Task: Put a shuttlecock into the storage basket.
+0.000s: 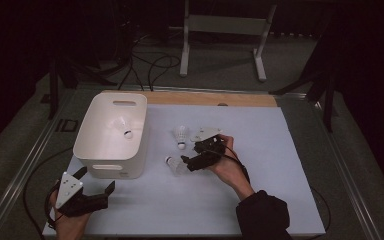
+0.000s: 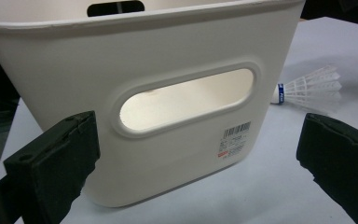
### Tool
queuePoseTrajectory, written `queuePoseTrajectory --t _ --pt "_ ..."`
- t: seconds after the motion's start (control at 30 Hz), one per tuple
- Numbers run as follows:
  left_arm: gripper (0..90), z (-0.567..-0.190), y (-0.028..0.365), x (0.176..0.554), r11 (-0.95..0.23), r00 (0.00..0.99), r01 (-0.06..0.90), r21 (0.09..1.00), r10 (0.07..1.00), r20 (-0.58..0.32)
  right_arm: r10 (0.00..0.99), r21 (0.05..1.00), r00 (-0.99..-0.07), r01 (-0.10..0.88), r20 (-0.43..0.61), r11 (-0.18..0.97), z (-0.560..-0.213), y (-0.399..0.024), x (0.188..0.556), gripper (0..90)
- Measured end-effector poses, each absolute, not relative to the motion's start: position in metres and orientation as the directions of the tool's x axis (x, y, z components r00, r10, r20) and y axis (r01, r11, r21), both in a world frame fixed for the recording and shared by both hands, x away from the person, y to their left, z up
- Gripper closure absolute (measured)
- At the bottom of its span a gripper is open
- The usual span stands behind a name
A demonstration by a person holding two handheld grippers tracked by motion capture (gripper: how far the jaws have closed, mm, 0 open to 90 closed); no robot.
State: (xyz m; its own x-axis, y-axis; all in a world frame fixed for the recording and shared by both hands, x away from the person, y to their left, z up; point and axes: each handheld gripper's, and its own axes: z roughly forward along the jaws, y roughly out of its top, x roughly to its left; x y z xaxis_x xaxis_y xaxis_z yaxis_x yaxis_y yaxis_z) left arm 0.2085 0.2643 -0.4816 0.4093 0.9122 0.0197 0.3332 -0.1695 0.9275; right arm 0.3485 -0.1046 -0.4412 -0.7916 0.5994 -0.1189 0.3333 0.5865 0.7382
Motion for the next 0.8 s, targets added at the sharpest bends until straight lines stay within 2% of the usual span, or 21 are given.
queuePoseTrajectory --t 0.4,0.8 --pt "0.2 -0.481 0.266 0.208 -0.152 0.398 0.325 0.933 0.917 0.011 0.588 0.736 -0.8 0.33 -0.114 0.591 -0.449 -0.108 0.346 8.9" --pt "0.2 -0.481 0.268 0.207 -0.145 0.389 0.32 0.936 0.921 0.01 0.55 0.697 -0.821 0.306 -0.152 0.648 -0.463 -0.103 0.342 8.9"
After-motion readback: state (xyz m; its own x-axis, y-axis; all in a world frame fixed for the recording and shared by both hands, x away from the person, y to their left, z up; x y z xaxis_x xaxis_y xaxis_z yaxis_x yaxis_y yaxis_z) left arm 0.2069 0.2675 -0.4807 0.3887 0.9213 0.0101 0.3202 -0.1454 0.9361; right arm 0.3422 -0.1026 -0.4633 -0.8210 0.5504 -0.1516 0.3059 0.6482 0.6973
